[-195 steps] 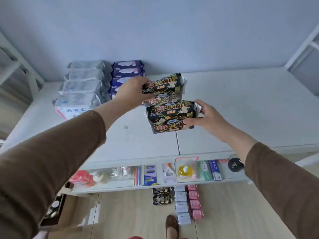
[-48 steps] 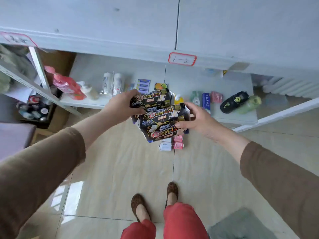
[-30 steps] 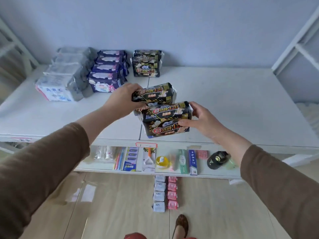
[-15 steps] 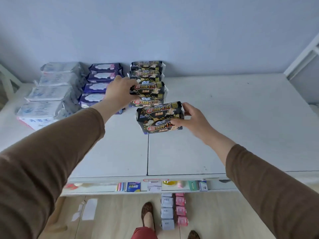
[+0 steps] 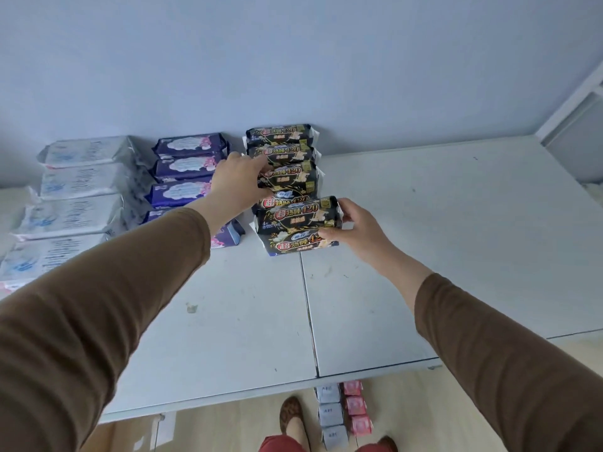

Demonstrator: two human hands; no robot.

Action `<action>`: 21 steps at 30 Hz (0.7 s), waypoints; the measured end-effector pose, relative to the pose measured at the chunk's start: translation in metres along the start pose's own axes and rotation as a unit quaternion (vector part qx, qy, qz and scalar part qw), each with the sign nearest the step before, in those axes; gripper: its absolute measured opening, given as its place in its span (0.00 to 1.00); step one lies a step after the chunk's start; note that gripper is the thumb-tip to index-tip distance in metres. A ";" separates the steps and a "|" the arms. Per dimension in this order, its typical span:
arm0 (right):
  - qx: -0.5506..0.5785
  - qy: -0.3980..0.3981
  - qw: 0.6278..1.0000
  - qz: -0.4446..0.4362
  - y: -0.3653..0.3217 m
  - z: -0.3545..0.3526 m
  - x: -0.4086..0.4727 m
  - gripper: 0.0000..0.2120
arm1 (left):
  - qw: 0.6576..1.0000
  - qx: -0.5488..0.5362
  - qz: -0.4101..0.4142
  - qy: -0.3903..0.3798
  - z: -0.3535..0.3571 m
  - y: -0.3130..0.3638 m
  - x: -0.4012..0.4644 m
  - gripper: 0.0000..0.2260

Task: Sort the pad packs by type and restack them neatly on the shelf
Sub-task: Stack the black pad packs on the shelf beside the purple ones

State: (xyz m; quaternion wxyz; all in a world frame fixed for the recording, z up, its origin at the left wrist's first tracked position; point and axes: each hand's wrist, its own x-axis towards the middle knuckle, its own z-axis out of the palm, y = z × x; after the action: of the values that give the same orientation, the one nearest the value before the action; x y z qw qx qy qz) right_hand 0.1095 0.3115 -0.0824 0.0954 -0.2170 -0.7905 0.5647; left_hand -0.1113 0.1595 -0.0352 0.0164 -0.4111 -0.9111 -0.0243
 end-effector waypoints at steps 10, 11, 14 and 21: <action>-0.063 0.028 0.997 0.017 -0.002 0.028 0.034 0.21 | 0.992 -0.123 -0.029 -0.012 -0.031 -0.018 -0.023 0.18; -0.074 0.034 0.997 0.018 -0.002 0.030 0.035 0.21 | 0.991 -0.131 -0.031 0.007 -0.032 -0.017 -0.030 0.16; -0.089 0.045 0.995 0.028 0.000 0.032 0.036 0.24 | 0.988 -0.145 -0.030 0.040 -0.033 -0.013 -0.048 0.15; -0.154 0.077 0.985 0.008 -0.010 0.013 0.006 0.36 | 0.988 -0.135 -0.028 0.069 -0.026 0.017 -0.096 0.15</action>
State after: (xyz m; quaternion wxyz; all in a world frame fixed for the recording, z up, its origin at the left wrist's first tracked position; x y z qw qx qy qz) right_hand 0.0970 0.3005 -0.0778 0.1166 -0.2783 -0.8564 0.4190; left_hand -0.0350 0.0976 -0.0132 0.0227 -0.3812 -0.9074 -0.1756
